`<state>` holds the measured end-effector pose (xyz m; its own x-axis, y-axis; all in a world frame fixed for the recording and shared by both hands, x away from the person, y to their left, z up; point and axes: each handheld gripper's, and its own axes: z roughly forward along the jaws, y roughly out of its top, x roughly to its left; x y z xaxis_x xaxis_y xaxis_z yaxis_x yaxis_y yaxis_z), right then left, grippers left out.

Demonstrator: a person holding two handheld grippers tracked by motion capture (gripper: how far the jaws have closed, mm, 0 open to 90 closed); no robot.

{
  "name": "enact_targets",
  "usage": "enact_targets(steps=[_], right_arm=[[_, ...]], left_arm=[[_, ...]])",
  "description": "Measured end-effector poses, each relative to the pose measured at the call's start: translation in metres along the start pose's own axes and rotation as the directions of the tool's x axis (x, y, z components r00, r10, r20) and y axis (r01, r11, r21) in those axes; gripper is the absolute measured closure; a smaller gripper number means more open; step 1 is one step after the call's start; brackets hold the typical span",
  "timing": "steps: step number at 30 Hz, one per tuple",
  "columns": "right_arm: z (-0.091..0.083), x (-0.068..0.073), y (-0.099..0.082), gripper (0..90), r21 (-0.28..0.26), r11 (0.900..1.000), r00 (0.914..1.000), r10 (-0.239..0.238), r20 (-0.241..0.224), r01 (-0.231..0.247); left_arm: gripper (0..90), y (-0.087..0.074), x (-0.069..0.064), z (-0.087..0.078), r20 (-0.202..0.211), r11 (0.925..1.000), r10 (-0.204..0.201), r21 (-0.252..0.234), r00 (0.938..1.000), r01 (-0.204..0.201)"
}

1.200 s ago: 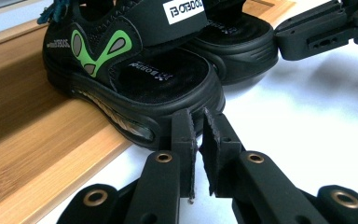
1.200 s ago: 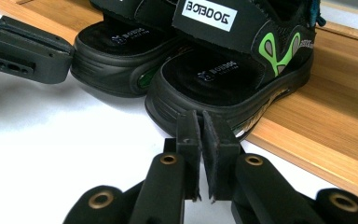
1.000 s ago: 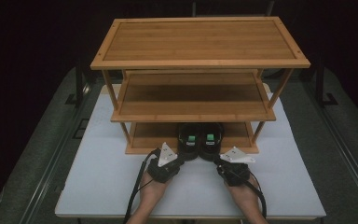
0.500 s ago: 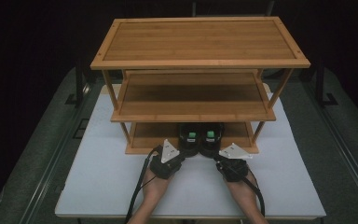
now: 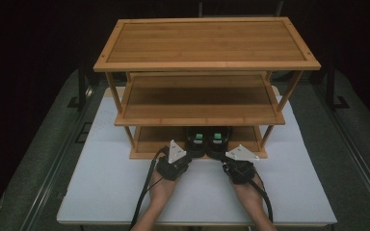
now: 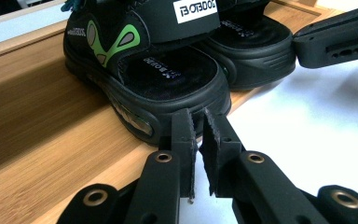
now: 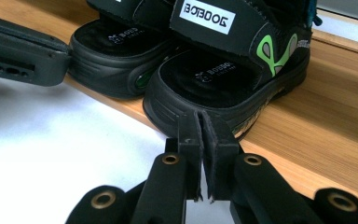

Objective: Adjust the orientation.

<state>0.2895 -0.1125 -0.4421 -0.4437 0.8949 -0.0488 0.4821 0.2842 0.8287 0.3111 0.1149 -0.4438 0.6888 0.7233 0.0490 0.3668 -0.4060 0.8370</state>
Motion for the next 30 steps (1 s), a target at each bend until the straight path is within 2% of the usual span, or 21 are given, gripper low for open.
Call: enact_targets(steps=[7,18,30], right_arm=[[0.003,-0.003,0.001,85.6,0.001,1.0000,0.9998,0.009,0.016,-0.010],[0.008,-0.008,0.003,85.5,0.001,0.9999,0.9995,0.015,0.029,-0.015],[0.009,-0.011,0.003,84.5,0.001,0.9998,0.9996,0.021,0.019,-0.021]], left_arm=[[82.7,0.001,0.000,0.005,0.004,0.9998,-0.020,-0.007,0.9998,0.020],[82.7,0.005,0.001,0.012,0.002,0.9999,-0.011,-0.003,0.9999,0.011],[80.9,0.004,0.003,0.015,0.008,0.9999,-0.014,-0.002,0.9999,0.014]])
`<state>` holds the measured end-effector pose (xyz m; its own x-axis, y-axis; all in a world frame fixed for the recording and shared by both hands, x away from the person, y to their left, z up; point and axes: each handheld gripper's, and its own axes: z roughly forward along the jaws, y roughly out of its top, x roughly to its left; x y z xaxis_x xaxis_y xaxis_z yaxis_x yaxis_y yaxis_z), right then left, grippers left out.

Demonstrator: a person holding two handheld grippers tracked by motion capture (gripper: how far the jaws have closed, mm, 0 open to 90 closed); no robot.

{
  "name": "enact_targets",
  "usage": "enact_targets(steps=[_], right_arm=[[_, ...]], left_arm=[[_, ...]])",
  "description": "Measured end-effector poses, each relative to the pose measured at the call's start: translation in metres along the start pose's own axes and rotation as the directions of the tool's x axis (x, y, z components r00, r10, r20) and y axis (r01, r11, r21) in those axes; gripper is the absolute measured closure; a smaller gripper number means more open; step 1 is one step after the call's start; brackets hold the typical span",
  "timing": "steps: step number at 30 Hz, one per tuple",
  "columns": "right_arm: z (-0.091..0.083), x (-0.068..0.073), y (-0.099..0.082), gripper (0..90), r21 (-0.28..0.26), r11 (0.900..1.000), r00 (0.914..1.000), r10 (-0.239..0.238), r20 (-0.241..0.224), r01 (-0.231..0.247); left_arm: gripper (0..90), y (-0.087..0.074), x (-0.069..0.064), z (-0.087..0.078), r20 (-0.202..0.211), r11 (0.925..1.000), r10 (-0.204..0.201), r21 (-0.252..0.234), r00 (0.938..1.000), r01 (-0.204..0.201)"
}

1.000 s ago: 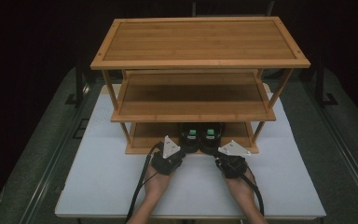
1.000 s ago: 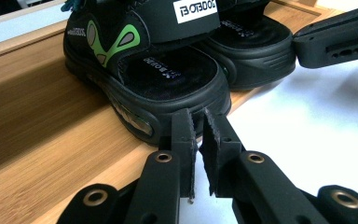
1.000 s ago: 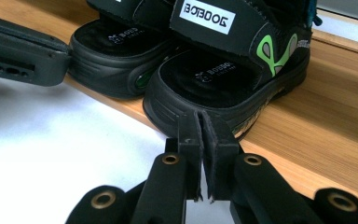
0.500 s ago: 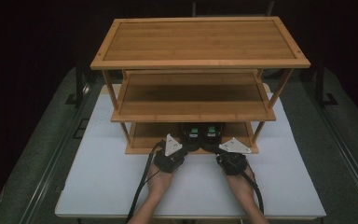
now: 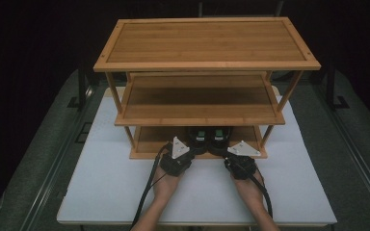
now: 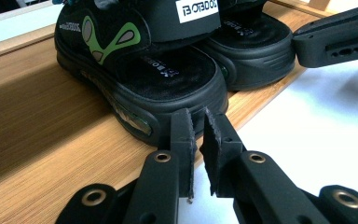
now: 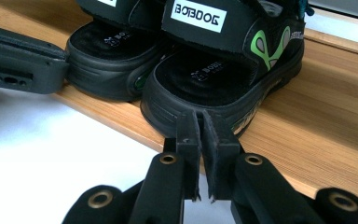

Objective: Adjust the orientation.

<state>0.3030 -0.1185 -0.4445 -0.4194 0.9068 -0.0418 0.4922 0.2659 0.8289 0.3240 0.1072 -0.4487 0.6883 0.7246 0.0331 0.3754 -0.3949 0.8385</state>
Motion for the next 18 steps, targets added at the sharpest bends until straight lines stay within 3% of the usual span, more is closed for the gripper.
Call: enact_targets(steps=[18], right_arm=[[-0.015,-0.010,-0.004,76.4,0.006,1.0000,0.9976,0.003,-0.070,-0.002]], left_arm=[[70.3,-0.001,-0.001,-0.016,0.035,0.9996,0.026,0.012,0.9990,-0.027]])
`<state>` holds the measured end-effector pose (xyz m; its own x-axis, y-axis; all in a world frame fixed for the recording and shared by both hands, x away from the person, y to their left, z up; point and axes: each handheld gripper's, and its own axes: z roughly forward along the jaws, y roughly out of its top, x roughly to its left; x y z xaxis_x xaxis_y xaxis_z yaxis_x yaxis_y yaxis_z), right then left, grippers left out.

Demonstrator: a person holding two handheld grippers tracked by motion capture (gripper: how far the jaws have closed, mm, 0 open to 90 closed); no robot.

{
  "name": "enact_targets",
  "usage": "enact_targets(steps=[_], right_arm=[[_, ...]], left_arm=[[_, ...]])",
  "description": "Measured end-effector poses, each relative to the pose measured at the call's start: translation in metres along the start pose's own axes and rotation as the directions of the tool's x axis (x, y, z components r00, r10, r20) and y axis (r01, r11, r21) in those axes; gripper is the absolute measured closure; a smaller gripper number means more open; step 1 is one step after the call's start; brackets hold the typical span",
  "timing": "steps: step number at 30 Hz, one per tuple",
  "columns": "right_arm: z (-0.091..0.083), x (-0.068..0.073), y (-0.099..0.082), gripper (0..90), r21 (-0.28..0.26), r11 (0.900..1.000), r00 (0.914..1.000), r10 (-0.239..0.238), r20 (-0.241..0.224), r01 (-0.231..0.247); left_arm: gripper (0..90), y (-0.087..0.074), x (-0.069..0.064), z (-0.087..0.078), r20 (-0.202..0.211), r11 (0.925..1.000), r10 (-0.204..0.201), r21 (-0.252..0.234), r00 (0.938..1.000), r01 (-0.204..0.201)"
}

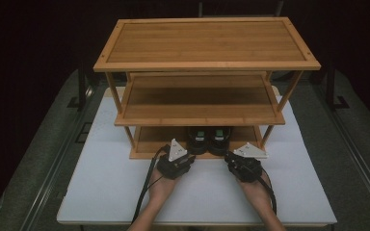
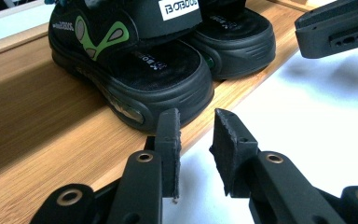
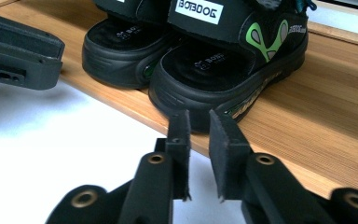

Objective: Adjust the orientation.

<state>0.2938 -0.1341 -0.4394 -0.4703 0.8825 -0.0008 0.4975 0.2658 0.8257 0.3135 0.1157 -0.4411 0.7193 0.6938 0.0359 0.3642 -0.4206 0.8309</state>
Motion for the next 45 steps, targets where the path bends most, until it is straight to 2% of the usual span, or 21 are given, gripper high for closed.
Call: enact_targets(steps=[3,7,9,14,20,25,30,41,45], right_arm=[[-0.002,0.000,0.000,72.0,0.000,0.9999,0.9998,-0.010,-0.016,0.010],[-0.005,-0.001,-0.001,64.1,-0.003,0.9996,0.9985,-0.028,-0.046,0.028],[-0.007,-0.002,-0.002,57.6,0.000,0.9996,0.9968,-0.027,-0.076,0.027],[-0.013,-0.005,-0.005,49.5,0.011,0.9996,0.9935,-0.026,-0.111,0.027],[-0.020,-0.011,-0.009,41.1,0.009,0.9997,0.9904,-0.023,-0.136,0.024],[-0.027,-0.015,-0.012,35.3,0.002,0.9994,0.9886,-0.034,-0.147,0.035],[-0.034,-0.021,-0.018,32.4,0.008,0.9994,0.9882,-0.032,-0.150,0.033],[-0.046,-0.033,-0.031,29.9,0.014,0.9998,0.9869,-0.014,-0.160,0.016],[-0.048,-0.033,-0.033,29.5,0.016,0.9997,0.9868,-0.017,-0.161,0.020]], left_arm=[[68.0,0.000,0.000,-0.003,0.008,1.0000,0.003,0.002,1.0000,-0.003],[63.4,-0.002,0.000,-0.009,0.031,0.9999,-0.011,-0.012,0.9995,0.011],[58.2,-0.002,0.000,-0.012,0.043,0.9996,-0.018,-0.019,0.9989,0.019],[49.1,-0.003,0.000,-0.018,0.063,0.9999,-0.013,-0.009,0.9979,0.014],[39.4,-0.007,0.000,-0.024,0.095,0.9997,-0.016,-0.016,0.9954,0.017],[34.0,-0.011,0.002,-0.029,0.089,0.9998,-0.019,-0.008,0.9959,0.019],[30.5,-0.014,0.003,-0.035,0.082,1.0000,-0.003,-0.003,0.9966,0.003],[28.0,-0.019,0.007,-0.050,0.074,1.0000,-0.005,-0.008,0.9972,0.006],[27.3,-0.019,0.007,-0.053,0.071,0.9999,0.011,-0.009,0.9974,-0.011]])
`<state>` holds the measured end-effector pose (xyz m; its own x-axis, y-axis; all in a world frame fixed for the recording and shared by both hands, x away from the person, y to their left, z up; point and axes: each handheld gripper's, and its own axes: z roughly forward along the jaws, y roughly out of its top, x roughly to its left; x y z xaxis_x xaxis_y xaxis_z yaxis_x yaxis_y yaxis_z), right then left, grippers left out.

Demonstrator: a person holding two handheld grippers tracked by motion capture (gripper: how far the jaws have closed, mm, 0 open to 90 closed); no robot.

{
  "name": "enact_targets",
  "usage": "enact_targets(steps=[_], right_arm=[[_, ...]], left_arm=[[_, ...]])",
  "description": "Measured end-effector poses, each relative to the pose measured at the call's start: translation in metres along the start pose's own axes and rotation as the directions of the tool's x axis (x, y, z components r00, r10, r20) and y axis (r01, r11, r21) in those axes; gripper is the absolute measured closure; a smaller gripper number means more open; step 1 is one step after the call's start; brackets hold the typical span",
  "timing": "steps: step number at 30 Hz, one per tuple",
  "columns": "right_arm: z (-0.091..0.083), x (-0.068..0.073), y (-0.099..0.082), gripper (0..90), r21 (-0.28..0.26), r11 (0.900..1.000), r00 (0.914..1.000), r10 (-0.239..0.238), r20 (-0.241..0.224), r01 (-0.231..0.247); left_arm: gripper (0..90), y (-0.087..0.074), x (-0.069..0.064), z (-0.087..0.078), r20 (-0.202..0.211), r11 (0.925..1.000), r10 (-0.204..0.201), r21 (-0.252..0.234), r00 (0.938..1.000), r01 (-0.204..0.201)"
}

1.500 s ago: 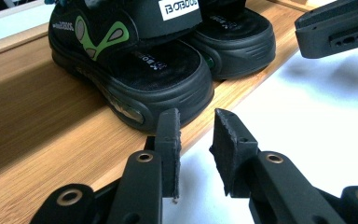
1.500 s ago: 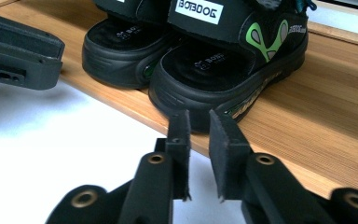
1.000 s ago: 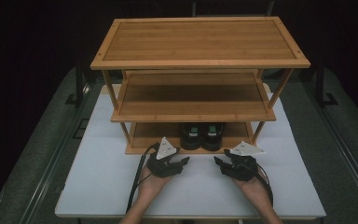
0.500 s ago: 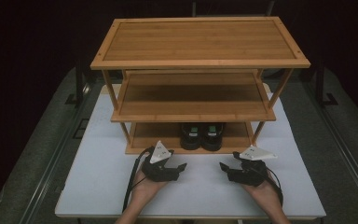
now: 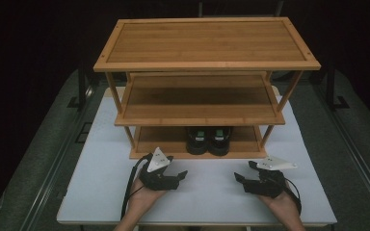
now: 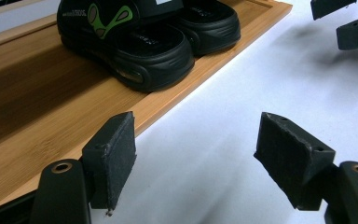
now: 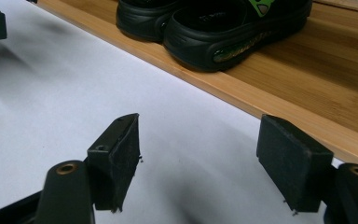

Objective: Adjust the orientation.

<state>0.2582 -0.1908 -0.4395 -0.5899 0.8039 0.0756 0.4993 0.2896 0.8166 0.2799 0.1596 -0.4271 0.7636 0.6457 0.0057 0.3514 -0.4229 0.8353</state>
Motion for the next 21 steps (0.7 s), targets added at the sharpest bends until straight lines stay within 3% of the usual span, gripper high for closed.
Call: enact_targets(steps=[15,21], right_arm=[[-0.011,-0.001,-0.005,28.8,0.001,1.0000,1.0000,-0.003,-0.002,0.003],[-0.016,-0.005,-0.009,28.2,0.007,1.0000,1.0000,-0.001,0.010,0.001]], left_arm=[[23.2,-0.011,0.005,-0.012,-0.014,0.9998,-0.001,0.020,0.9999,0.002],[21.6,-0.013,0.011,-0.021,-0.025,0.9997,-0.019,0.011,0.9995,0.019]])
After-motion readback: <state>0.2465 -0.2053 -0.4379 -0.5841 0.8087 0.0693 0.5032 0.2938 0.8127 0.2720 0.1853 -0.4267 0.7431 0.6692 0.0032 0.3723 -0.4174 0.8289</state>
